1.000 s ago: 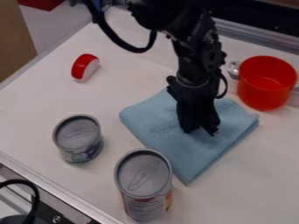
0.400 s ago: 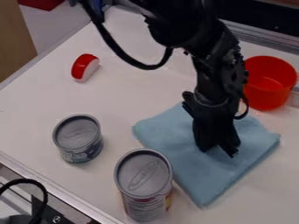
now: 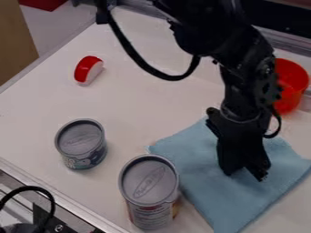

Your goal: Move the blue cloth to the right bottom of the table.

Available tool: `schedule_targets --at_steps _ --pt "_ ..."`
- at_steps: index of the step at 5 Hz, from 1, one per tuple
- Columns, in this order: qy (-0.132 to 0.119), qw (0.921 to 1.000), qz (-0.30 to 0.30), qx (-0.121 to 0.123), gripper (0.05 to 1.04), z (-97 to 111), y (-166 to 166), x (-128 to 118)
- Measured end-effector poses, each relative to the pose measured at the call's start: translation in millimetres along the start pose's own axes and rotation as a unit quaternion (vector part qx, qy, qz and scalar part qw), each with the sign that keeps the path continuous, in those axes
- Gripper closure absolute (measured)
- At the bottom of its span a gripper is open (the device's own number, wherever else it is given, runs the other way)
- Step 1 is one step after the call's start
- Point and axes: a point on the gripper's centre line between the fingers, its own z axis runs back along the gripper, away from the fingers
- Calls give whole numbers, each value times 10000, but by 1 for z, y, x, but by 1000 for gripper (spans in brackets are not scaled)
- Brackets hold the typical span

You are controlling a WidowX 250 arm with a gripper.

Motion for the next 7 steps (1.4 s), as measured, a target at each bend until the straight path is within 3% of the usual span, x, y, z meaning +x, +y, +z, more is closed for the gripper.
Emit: schedule_targets --at_steps 3,4,5,6,7 --pt "-185 9998 70 17 1031 6 -18 5" --pt "-333 9985 414 102 1031 21 -10 7" --pt "-337 9981 522 20 1019 39 -2 11" --pt "-414 9962 767 17 893 61 7 16" --pt "-399 9934 1075 96 670 67 20 18"
